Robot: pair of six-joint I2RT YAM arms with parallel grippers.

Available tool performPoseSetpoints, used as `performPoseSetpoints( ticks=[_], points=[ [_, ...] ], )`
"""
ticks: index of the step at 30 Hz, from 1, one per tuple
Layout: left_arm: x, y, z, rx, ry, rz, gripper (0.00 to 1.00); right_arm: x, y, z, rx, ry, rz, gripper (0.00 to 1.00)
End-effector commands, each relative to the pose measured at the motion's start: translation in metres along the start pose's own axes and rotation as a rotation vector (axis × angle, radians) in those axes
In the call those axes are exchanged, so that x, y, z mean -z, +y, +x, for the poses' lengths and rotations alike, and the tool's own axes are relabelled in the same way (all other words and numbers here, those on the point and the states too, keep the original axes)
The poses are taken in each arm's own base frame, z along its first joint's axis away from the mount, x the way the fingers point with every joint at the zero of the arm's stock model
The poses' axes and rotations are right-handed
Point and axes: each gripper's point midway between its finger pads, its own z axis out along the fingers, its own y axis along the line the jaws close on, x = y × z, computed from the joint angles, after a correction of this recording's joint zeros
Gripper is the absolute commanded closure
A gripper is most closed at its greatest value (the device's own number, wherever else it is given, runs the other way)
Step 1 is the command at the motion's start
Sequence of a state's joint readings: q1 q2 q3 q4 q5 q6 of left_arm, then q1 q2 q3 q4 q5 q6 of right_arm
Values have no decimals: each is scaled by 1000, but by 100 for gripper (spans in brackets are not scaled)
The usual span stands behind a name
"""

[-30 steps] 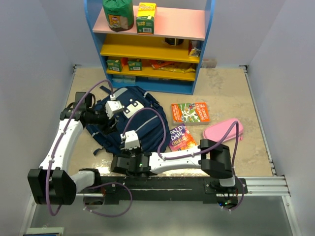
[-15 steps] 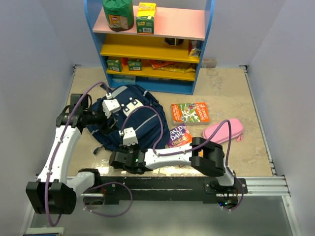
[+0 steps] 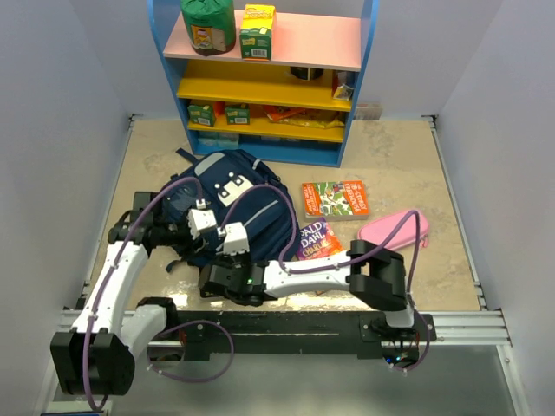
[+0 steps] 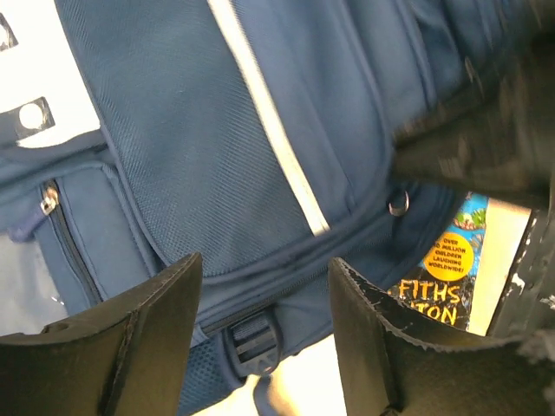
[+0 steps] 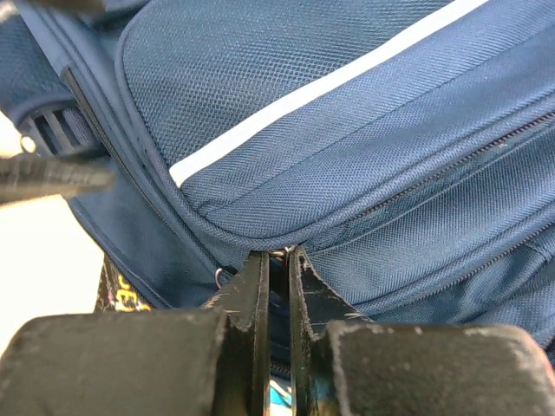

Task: Pack the student bag
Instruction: Unzip the student bag at the center of the board.

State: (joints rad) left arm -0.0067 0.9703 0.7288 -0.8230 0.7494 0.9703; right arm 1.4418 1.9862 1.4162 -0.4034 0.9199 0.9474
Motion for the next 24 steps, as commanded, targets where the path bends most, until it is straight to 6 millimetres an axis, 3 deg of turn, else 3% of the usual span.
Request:
performPoseSetpoints(
  ticks=[1, 4, 9, 14, 17, 24],
  points=[
    [1, -4, -22, -196, -130, 10, 36, 9, -14, -41, -124, -33, -50, 100],
    [-1, -9, -24, -201, -149, 46, 39, 7, -13, -45, -220, -16, -134, 100],
    [-3, -12, -34, -209, -213, 64, 40, 10, 7, -39, -249, 42, -292, 100],
    [-14, -24, -36, -242, -209, 120, 39, 16, 26, -54, -276, 33, -400, 100],
    [-21, -31, -35, -274, -192, 147, 39, 18, 29, -65, -283, 27, -431, 100],
    [-29, -21, -21, -334, -134, 109, 39, 20, 22, -78, -304, 20, -458, 100]
  ],
)
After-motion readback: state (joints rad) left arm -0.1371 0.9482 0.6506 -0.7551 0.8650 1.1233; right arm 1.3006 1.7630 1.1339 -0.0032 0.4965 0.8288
